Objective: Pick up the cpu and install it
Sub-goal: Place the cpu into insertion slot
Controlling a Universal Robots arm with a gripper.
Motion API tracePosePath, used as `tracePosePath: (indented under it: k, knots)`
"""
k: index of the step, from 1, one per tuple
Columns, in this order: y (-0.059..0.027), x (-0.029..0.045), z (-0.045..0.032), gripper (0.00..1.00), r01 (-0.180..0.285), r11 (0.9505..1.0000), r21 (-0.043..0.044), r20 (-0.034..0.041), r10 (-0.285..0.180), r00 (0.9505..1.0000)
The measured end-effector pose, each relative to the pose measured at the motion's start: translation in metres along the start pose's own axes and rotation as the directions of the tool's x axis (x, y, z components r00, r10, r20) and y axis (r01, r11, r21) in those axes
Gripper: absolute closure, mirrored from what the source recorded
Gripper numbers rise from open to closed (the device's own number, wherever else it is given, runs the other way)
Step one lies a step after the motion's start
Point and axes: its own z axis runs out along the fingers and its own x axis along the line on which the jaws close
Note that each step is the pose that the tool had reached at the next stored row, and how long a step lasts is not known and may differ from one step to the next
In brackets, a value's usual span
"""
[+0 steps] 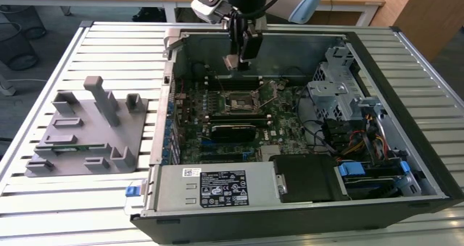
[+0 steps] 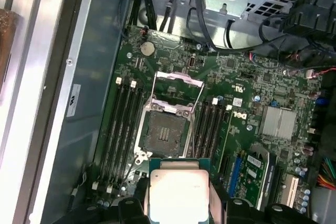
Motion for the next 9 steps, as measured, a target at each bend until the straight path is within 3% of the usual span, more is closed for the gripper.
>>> tracePosePath:
  k: [4, 9]
  knots:
    - [0.0002, 0.0006, 0.0072, 0.46, -0.011, 0.9999, 0.0003, 0.0, 0.011, 0.9999]
    - [0.0009, 0.0013, 0.0151, 0.46, -0.074, 0.9972, 0.0028, 0.0004, 0.074, 0.9972]
